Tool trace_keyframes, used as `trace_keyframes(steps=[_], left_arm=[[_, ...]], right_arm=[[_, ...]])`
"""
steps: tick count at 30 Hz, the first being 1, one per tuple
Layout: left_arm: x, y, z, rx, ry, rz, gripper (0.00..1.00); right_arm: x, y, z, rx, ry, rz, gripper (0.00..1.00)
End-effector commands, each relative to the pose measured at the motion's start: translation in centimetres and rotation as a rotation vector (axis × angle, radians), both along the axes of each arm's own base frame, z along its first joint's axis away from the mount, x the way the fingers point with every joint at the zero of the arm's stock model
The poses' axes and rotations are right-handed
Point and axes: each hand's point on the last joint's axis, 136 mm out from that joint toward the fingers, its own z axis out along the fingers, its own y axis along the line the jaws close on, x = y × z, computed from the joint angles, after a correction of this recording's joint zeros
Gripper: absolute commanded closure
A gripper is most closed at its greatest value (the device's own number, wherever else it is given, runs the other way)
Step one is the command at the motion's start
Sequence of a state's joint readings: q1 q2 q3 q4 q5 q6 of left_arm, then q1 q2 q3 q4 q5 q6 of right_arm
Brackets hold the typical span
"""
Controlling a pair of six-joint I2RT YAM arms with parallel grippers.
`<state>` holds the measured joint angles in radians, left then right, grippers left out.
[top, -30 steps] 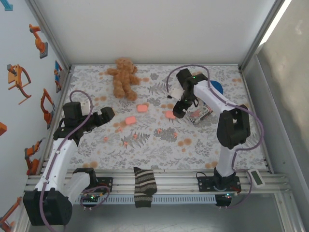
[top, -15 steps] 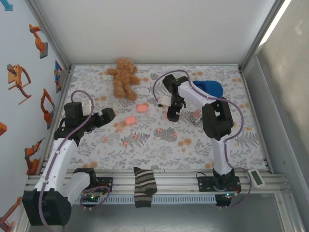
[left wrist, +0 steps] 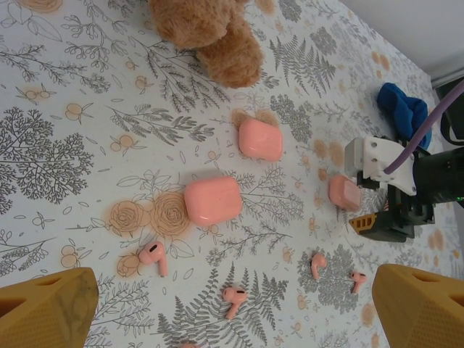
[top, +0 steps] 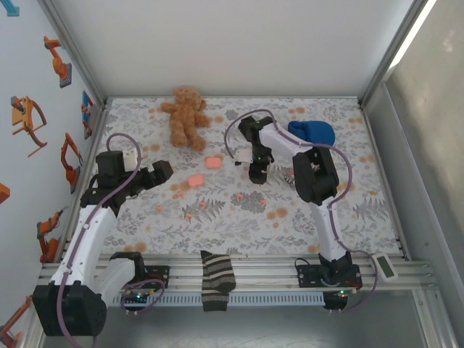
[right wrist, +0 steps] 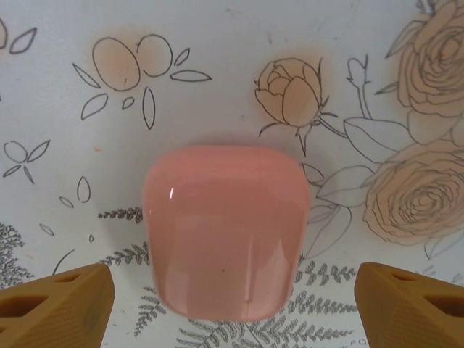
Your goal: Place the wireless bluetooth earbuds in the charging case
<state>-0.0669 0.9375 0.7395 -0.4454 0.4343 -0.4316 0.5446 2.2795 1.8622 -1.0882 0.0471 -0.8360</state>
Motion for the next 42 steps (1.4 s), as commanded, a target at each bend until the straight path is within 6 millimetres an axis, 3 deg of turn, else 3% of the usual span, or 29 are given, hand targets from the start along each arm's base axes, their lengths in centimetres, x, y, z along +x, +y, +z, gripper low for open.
trace_keyframes(steps=[1,12,21,32,36,42], left_arm=[[0.1,-0.1,0.7,0.022,-0.014,-0.019,0.03],[0.1,-0.2,0.6,0.026,-0.008,-0.024,0.03],[0.2,-0.1,0.7,0.027,-0.01,-0.021,0.03],[0.4,-1.1,1.7,-0.024,-0.036,-0.05,0.03],[0.5,-2.1,2.8,-0.082,-0.058,-0.087,0.03],[0.0,-5.4,5.2,-0.207,-0.085,-0.242,0.01]], right_arm=[[-0.1,0.4,0.1,-0.028,0.007,0.033,0.2],[-0.5,0.5,-1.6,-0.054,0.036,0.027,0.41],[-0.5,0.8,-0.3,-0.008,-0.018,0.02,0.53],[-1.2,1.9,4.7,0.124,-0.115,0.026,0.63],[-2.0,2.5,7.7,0.196,-0.162,0.02,0.63],[-3.7,3.7,13.4,0.366,-0.259,0.019,0.63]])
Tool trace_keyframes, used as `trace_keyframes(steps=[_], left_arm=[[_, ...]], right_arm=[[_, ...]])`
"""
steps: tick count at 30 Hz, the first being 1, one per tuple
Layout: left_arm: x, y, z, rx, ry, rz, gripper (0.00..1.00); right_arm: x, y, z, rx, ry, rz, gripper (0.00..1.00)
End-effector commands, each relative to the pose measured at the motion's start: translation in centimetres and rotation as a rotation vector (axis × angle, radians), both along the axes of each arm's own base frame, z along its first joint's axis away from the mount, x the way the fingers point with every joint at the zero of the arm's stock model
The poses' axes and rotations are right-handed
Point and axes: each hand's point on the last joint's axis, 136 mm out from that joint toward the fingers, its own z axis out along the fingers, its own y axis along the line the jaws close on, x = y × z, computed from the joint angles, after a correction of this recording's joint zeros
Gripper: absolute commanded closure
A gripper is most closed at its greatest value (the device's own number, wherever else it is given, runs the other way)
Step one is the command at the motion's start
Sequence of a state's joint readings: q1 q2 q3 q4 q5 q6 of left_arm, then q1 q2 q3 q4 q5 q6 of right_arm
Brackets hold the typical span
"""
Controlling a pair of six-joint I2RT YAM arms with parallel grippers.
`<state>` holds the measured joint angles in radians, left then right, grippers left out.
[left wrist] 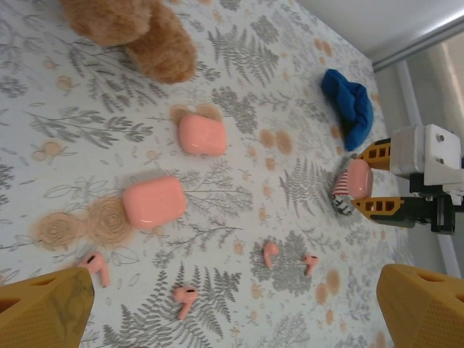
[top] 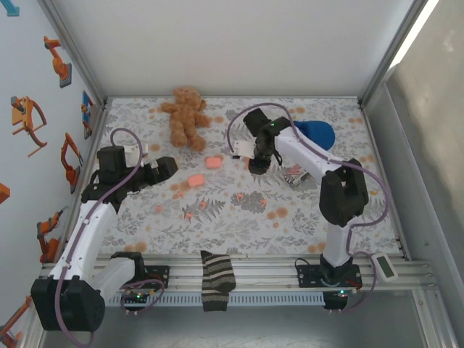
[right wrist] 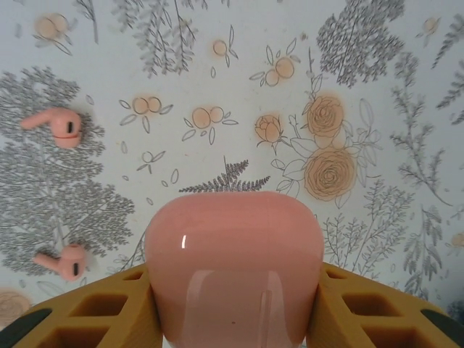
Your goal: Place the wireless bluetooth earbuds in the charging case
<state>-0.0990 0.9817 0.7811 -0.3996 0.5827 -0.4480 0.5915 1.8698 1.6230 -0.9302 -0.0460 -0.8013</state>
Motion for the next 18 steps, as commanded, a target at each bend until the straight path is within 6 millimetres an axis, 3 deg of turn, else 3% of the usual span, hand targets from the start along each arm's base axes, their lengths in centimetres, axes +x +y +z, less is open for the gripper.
trace_keyframes(steps=[1,9,18], left_arm=[[-0.2,-2.9,3.5,-0.118,-0.065,-0.136,0.02],[-1.1,-7.0,6.7,-0.257,-0.089,-0.297,0.16],[-1.9,-13.7,8.5,-0.307,-0.118,-0.468,0.19]], right_arm=[[-1.2,1.2,3.6,0.131,-0.046,0.002,0.63],[-3.3,2.0,9.0,0.297,-0.129,0.015,0.64],[-5.0,2.9,12.2,0.382,-0.178,0.048,0.64]])
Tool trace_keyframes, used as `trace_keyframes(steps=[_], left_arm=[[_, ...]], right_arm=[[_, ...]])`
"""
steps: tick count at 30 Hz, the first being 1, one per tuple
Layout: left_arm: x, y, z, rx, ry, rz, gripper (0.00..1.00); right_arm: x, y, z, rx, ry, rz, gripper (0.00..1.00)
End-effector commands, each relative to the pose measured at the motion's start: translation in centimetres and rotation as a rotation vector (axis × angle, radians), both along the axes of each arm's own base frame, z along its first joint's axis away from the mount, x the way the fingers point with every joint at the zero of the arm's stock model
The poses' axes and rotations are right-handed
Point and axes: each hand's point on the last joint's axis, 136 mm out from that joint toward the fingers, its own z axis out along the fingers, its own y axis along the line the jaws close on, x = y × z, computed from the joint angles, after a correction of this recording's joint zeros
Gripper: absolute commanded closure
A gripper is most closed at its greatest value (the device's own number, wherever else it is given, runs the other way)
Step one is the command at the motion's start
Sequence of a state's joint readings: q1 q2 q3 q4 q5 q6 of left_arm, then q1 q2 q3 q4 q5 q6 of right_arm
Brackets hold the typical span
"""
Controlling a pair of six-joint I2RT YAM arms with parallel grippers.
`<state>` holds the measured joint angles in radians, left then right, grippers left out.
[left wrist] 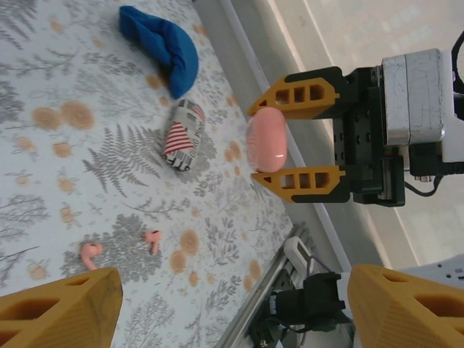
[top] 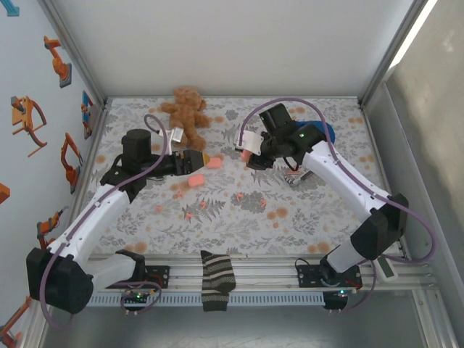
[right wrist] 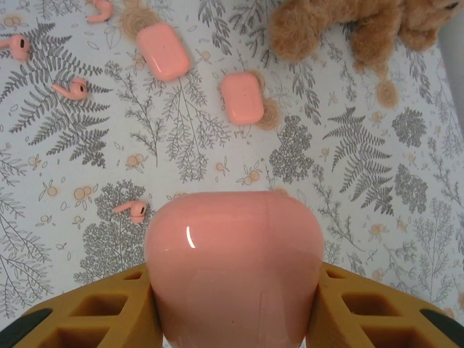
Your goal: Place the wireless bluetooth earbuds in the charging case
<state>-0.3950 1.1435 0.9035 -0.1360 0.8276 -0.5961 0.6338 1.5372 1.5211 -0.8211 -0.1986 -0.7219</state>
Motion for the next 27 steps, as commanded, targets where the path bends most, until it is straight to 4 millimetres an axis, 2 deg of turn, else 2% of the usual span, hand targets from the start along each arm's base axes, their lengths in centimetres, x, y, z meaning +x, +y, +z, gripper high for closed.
trace_keyframes(steps=[1,14,24,27], left_arm=[[0.5,-2.2,2.1,-0.056,-0.046,-0.042,0.2],[1.1,-8.0,2.0,-0.027,-0.068,-0.155,0.23],[0.8,-9.3,0.4,0.018,-0.045,-0.196,0.31],[0.9,-9.5,0.4,0.008,-0.049,-0.197,0.34]], right_arm=[[-0.8,0.7,1.4,0.055,-0.012,0.011,0.64],[-1.5,1.4,1.8,0.061,-0.02,0.028,0.64],[-1.9,1.7,1.8,0.062,-0.007,0.036,0.64],[-2.0,1.8,2.0,0.074,-0.006,0.041,0.64]])
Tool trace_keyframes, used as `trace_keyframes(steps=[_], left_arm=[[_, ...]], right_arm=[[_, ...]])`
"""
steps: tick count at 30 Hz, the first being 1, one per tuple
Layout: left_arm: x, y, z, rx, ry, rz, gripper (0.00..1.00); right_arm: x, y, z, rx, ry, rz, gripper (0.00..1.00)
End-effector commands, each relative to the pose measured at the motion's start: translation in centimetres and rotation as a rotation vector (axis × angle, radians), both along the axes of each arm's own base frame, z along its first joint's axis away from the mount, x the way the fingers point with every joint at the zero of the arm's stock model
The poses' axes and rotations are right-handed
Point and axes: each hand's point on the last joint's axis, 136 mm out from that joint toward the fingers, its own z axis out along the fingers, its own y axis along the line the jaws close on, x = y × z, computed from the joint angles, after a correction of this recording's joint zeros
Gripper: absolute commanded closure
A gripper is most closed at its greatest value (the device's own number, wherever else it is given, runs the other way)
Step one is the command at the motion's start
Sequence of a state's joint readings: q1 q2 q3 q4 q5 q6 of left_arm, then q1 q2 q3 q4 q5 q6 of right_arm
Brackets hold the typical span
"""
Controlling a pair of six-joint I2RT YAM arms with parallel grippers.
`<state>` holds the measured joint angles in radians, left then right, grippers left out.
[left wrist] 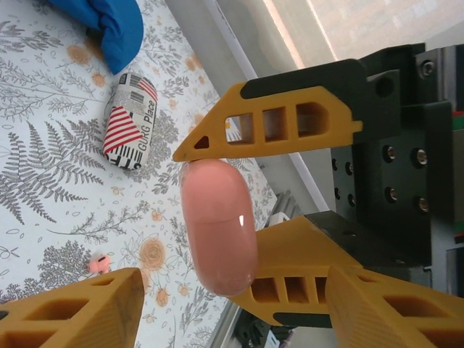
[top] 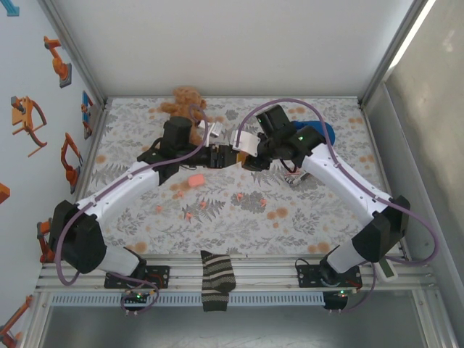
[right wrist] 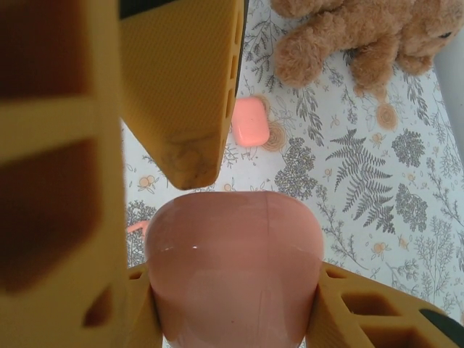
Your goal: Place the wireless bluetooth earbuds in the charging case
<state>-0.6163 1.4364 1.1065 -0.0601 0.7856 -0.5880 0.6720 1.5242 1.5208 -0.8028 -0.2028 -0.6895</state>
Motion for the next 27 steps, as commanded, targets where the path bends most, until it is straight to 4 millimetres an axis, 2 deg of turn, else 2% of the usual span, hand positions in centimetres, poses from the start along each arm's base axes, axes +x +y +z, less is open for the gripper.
trace_keyframes(steps=[1,10,27], left_arm=[[0.4,-0.5,1.0,-0.025,-0.043,-0.009,0.34],[1.2,-1.1,0.8,-0.043,-0.031,-0.002,0.46],[0.4,-1.0,0.0,-0.01,-0.007,-0.042,0.6]], right_arm=[[-1.0,0.5,1.1,0.039,0.002,0.024,0.64],[-1.3,0.8,1.0,0.037,0.006,0.026,0.64],[-0.6,0.6,0.3,0.007,0.003,0.001,0.64]])
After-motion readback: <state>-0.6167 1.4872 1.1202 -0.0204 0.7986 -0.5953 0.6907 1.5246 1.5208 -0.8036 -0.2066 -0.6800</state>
